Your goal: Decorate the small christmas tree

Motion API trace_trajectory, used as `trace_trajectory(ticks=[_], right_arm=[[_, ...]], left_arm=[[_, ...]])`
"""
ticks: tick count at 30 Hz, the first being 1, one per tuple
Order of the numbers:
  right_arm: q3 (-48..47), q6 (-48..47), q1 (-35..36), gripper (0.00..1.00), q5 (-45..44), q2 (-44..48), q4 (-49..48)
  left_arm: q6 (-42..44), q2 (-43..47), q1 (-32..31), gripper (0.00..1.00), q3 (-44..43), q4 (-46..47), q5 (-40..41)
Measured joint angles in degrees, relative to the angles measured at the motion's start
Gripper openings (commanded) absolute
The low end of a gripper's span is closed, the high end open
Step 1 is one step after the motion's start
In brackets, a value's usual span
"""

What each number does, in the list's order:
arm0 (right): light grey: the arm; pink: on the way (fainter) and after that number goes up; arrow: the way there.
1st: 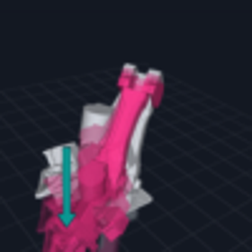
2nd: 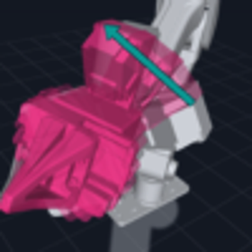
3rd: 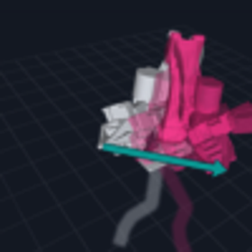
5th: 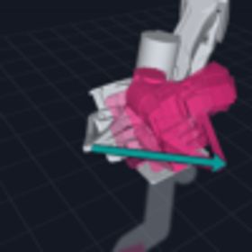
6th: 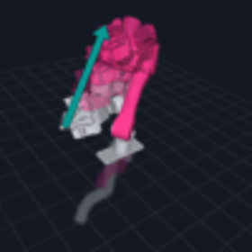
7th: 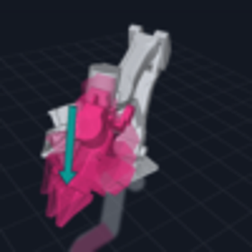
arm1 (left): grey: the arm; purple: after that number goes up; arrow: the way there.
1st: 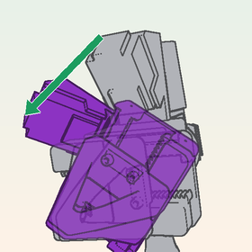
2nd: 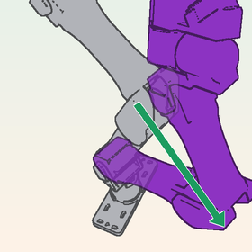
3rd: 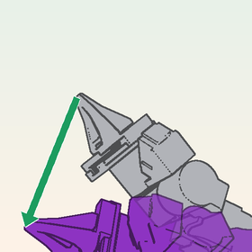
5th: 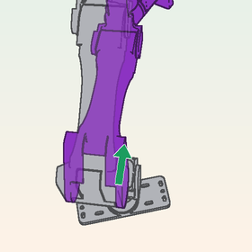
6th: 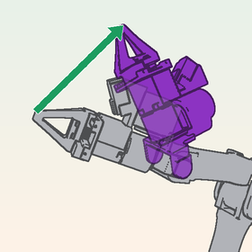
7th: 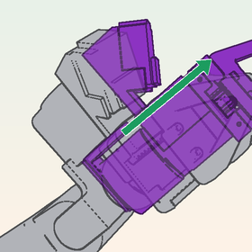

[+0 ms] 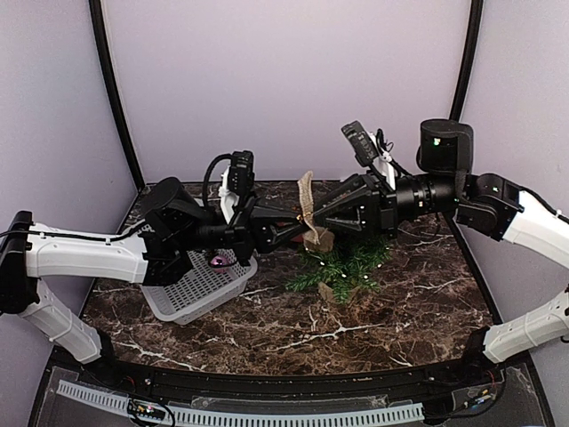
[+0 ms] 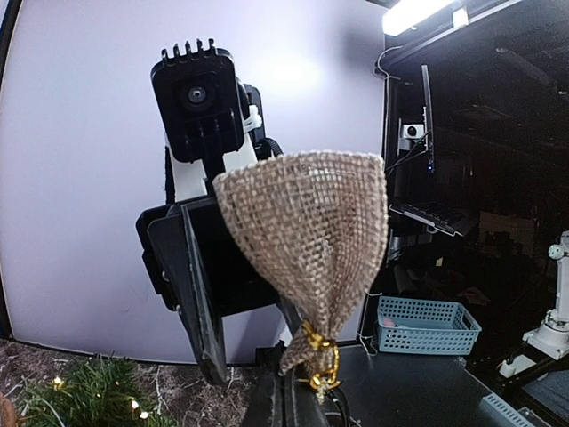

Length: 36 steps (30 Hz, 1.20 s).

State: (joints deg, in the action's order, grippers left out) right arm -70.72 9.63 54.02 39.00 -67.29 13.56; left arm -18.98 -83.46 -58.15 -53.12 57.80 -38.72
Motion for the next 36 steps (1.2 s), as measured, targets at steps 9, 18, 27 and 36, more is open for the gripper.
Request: trace_trajectory(ticks=[9,18,27,36], right_arm=[[0.0,-0.7,0.1,0.32,-0.3,0.4,0.7],[0.0,-0.9,0.2,0.36,-1.3,1.4,2.3],[0.0,-1.2,0.5,0.34,-1.9,2.7,2.4],[0.0,-1.1,0.5,0.33,-2.7,2.3,3.2]], left_arm=[[-1.5,-1.4,0.0,0.0,-1.0,0.6,-1.2],[-4.8,-2.9,0.7,0.0,-1.1,2.4,-1.4],[-7.2,-3.9,1.7,0.0,-1.0,3.0,-2.0],[-8.7,-5.2,1.7,0.0,-1.1,3.9,-3.6]])
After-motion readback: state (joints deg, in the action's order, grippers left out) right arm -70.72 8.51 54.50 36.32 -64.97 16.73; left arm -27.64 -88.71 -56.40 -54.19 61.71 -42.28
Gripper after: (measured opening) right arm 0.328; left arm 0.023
